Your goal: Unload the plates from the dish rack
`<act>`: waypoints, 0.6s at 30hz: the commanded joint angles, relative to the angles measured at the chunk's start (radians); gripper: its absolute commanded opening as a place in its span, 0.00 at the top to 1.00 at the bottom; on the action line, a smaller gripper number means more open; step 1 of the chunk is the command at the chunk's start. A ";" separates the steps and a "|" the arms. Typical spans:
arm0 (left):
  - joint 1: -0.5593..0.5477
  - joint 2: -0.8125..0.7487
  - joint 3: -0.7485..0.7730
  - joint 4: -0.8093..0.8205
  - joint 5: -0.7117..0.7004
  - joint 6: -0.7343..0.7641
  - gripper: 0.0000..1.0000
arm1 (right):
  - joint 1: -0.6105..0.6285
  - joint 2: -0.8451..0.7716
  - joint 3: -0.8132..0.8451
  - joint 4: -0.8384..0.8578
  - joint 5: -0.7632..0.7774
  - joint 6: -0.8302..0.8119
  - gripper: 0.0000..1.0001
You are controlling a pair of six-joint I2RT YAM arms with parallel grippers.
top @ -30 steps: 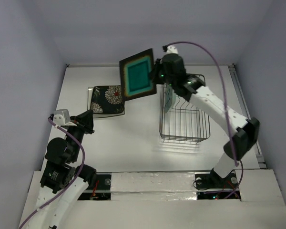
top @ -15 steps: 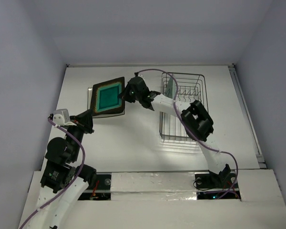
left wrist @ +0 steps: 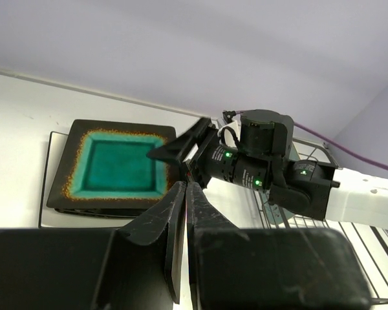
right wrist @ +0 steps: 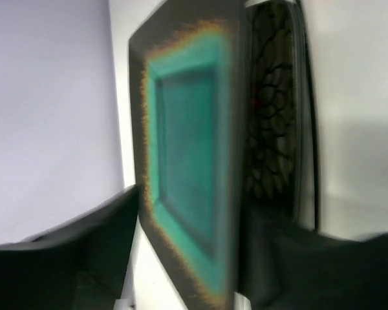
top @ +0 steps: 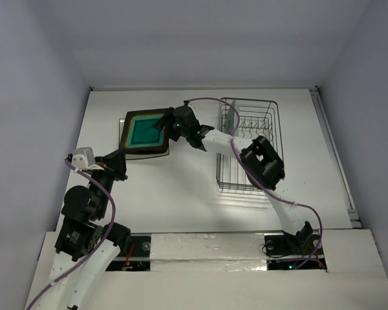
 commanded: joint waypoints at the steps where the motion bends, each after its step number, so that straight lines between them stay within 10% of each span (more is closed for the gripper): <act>1: 0.006 0.014 -0.007 0.044 0.004 -0.001 0.98 | 0.014 -0.046 0.095 0.059 0.010 -0.031 0.32; 7: 0.006 0.007 -0.007 0.043 0.004 -0.001 0.98 | 0.023 -0.076 0.156 -0.222 0.080 -0.218 0.10; 18: 0.006 -0.006 -0.007 0.043 0.004 -0.002 0.97 | 0.023 0.064 0.435 -0.624 0.120 -0.462 0.01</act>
